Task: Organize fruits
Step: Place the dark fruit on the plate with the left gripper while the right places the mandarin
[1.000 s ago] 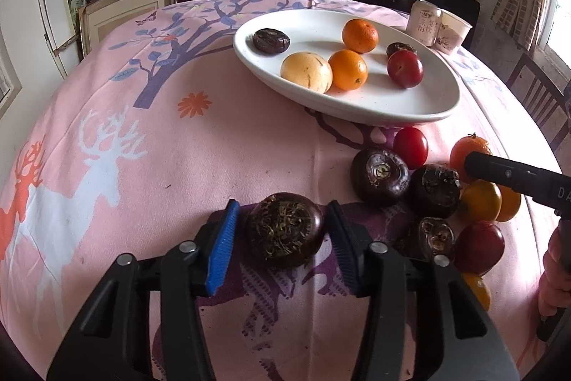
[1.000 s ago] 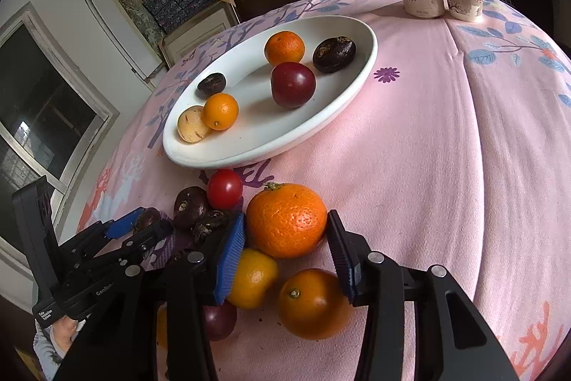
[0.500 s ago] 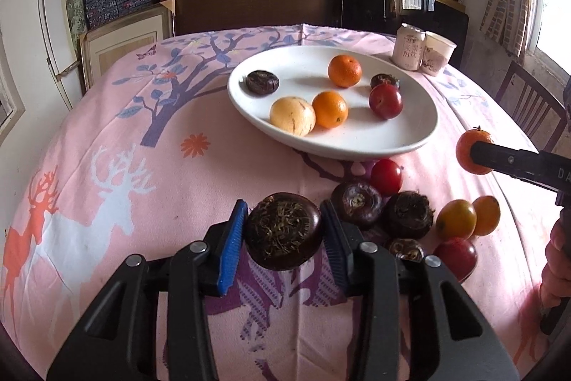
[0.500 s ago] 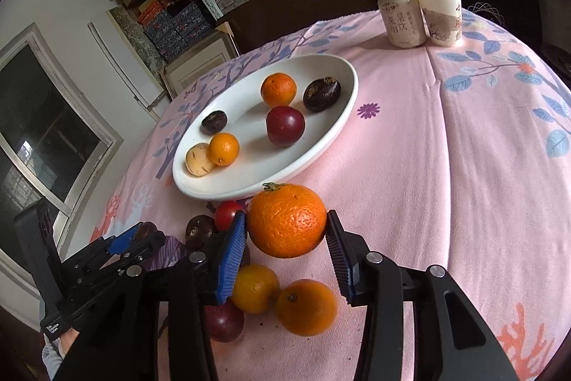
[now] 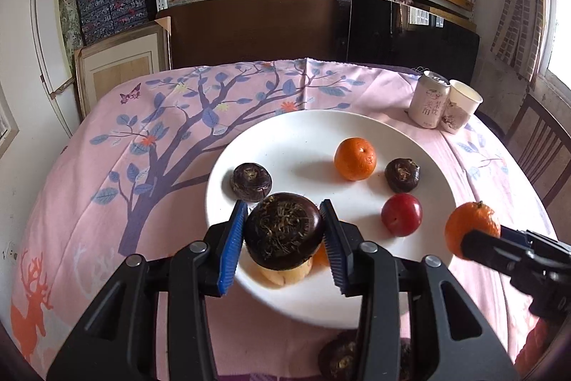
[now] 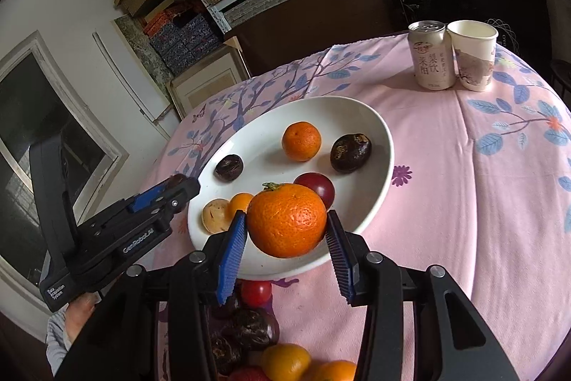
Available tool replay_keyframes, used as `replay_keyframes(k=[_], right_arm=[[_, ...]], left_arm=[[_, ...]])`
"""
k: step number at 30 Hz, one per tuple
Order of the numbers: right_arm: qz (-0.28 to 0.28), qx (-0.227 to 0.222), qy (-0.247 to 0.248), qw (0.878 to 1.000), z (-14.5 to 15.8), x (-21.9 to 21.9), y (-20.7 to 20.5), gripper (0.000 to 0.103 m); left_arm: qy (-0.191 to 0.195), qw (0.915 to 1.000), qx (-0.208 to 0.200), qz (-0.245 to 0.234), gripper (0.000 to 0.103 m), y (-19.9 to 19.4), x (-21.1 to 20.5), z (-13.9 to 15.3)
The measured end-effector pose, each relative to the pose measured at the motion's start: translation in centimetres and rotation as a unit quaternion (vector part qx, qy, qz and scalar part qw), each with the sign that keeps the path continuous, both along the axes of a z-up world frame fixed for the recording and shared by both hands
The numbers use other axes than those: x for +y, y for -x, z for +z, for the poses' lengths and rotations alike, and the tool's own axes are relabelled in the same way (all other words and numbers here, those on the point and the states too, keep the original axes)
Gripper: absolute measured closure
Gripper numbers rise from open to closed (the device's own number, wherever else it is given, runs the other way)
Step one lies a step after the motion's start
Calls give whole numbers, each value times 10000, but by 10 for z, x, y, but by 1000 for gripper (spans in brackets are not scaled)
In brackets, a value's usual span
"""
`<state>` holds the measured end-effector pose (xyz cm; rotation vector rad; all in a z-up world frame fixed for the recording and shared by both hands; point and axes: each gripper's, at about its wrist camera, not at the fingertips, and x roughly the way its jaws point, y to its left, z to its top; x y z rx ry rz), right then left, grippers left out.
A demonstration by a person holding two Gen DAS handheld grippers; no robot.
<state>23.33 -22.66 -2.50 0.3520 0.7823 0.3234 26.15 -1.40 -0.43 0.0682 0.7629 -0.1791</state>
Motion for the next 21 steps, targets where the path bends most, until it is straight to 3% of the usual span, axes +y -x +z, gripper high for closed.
replay_keyframes(k=[4,7,9,14,18,21], right_arm=[[-25,-117,324,9994,-8,10,-6,53],[-80,-320,506,9982,-4,10,0,45],[-86,-405,465,9981,-1,8,5,45],[-133,-476,543,9973,-2,3,17,42],[-267,-509,501,9971,-3,-4,26,41],[-421,-593,523,9960,-1,-12,35,41]], left_arm=[[84,9997,229,-40,62,-25,-5,-17],[-132,9995,227,-162,51,-23,-8,-25],[-245,9996,107,-84,40,-19,-6,-24],[54,10000,30,19,36,-2,12,-15],[208,9995,-151,170,27,19,24,-6],[121,9990,-299,305,25,40,30,-4]])
